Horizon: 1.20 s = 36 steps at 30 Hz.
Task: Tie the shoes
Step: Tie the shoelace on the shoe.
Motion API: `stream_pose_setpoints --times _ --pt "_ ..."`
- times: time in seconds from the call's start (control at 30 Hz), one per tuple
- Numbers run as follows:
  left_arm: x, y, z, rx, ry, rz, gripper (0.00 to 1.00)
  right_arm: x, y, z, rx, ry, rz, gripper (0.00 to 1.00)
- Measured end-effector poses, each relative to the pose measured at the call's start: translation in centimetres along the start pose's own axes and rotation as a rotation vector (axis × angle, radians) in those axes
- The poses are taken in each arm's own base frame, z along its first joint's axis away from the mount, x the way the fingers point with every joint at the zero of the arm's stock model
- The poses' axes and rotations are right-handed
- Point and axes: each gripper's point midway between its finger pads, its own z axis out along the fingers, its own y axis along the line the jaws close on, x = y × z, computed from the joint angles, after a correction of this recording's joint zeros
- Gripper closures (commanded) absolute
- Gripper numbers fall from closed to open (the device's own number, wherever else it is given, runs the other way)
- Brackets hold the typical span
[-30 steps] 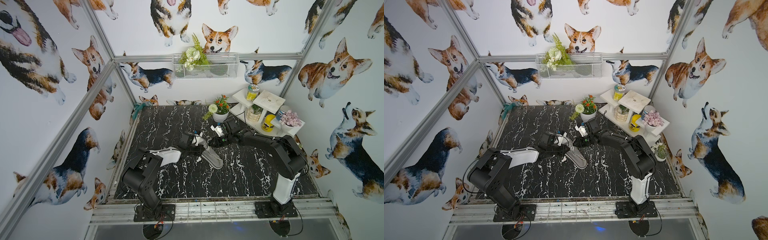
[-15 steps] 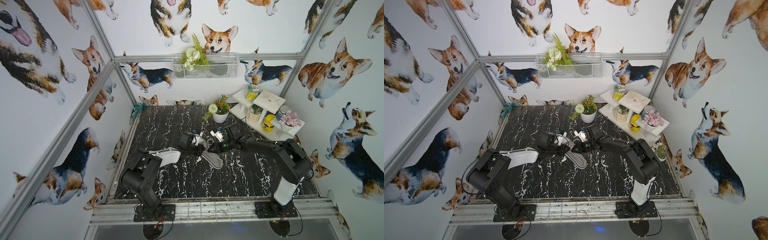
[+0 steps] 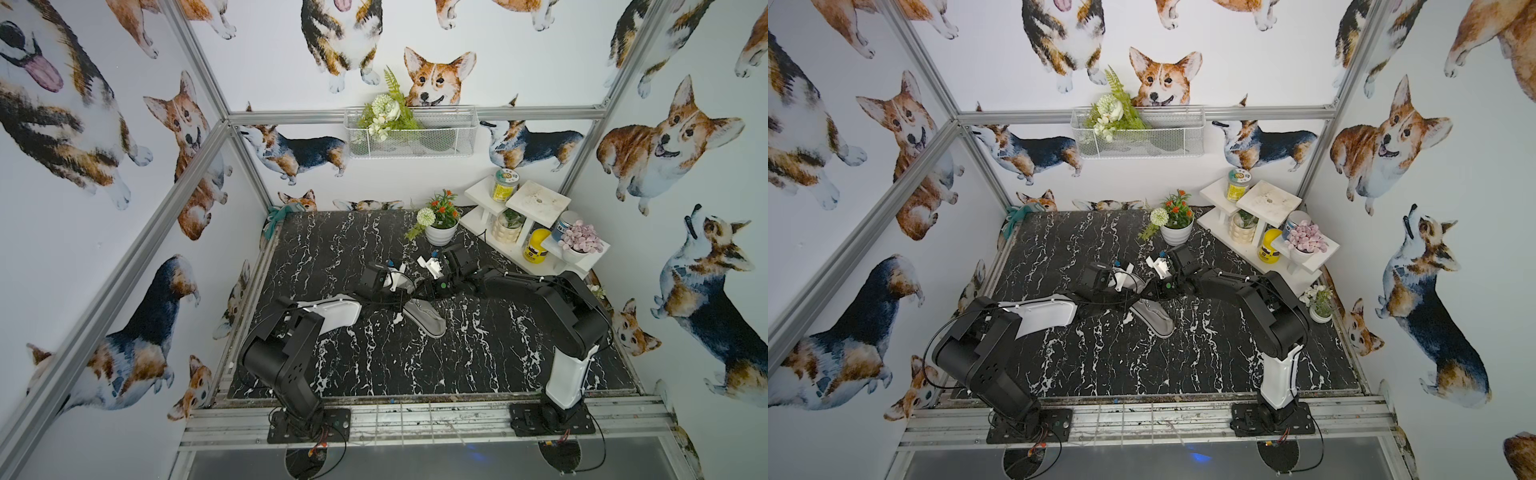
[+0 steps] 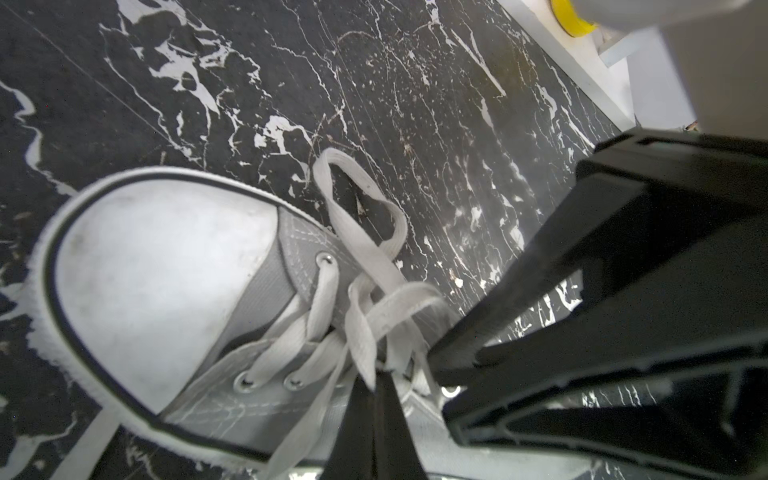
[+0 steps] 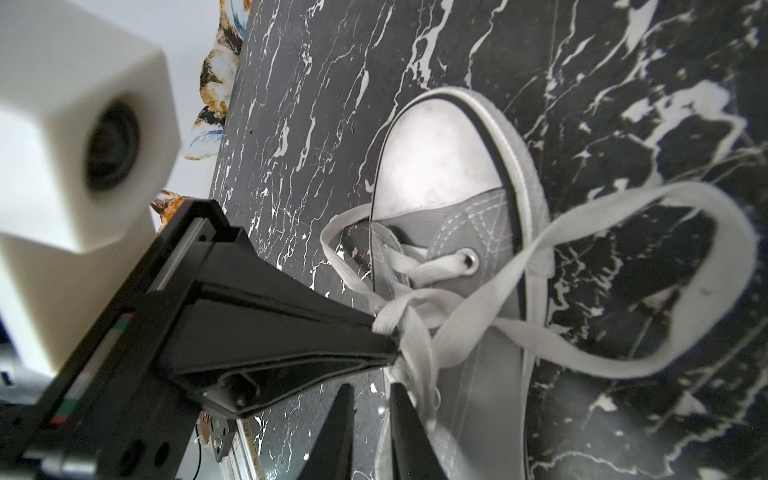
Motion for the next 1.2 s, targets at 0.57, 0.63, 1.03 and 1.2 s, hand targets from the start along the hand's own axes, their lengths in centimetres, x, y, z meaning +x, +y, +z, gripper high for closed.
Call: stream_pose_setpoints --times 0.57,0.63,1.03,1.2 --pt "0.0 0.0 0.0 0.001 -0.001 0.0 1.0 -0.7 -1.7 0.1 0.104 -0.004 0.005 0.77" --pt "0.0 0.0 0.0 0.001 -0.001 0.0 1.0 -0.6 -1.8 0.1 0.111 -0.002 0.005 0.77" --pt "0.0 0.0 0.0 0.001 0.0 0.0 1.0 -0.4 -2.2 0.3 0.13 0.008 -0.01 0.77" --pt "0.0 0.0 0.0 0.001 -0.001 0.0 1.0 -0.5 -1.9 0.4 0.128 0.01 -0.018 0.76"
